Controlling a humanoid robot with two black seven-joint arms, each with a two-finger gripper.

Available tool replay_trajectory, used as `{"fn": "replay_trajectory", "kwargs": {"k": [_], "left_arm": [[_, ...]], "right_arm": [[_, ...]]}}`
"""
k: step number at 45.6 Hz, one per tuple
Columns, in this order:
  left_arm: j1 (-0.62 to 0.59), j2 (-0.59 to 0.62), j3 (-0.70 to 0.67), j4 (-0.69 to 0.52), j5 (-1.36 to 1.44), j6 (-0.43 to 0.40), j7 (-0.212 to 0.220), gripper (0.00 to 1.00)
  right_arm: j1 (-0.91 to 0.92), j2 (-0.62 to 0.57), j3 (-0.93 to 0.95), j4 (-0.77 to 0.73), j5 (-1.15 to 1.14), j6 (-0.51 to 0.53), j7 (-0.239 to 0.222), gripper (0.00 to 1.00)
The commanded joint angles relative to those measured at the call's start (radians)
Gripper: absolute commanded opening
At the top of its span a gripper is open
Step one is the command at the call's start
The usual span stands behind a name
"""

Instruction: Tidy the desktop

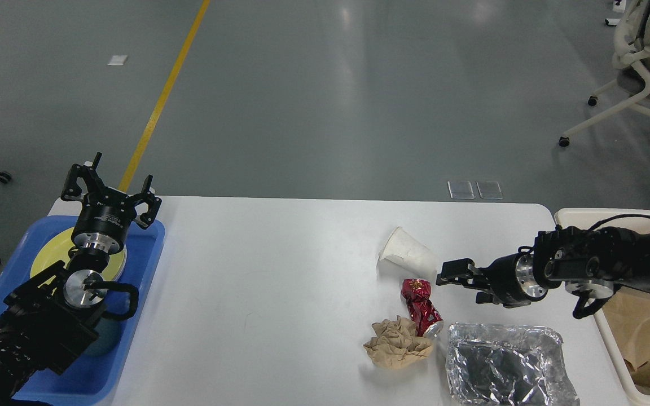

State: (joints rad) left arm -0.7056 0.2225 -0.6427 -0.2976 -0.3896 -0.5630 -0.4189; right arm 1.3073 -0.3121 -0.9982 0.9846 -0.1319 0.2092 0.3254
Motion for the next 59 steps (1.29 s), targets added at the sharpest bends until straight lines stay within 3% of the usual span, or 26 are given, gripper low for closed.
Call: {"fn": "replay_trajectory", "kwargs": {"k": [1,26,59], "left_arm": [[0.0,0.0,0.0,0.0,0.0,0.0,0.0,0.97],[0.0,0.0,0.0,0.0,0.0,0.0,0.0,0.97],[0.0,0.0,0.0,0.0,0.0,0.0,0.0,0.97]], "right_arm": [[-0.037,0.036,0.026,-0.047,0.017,-0.022,0.0,1.0],[-0.122,0.148,0.115,-0.167,0.025,-0.022,-0.002,1.0],[-0.168,0.156,0.113,-0.192,0.025,-0.019,0.0,0.99]]}}
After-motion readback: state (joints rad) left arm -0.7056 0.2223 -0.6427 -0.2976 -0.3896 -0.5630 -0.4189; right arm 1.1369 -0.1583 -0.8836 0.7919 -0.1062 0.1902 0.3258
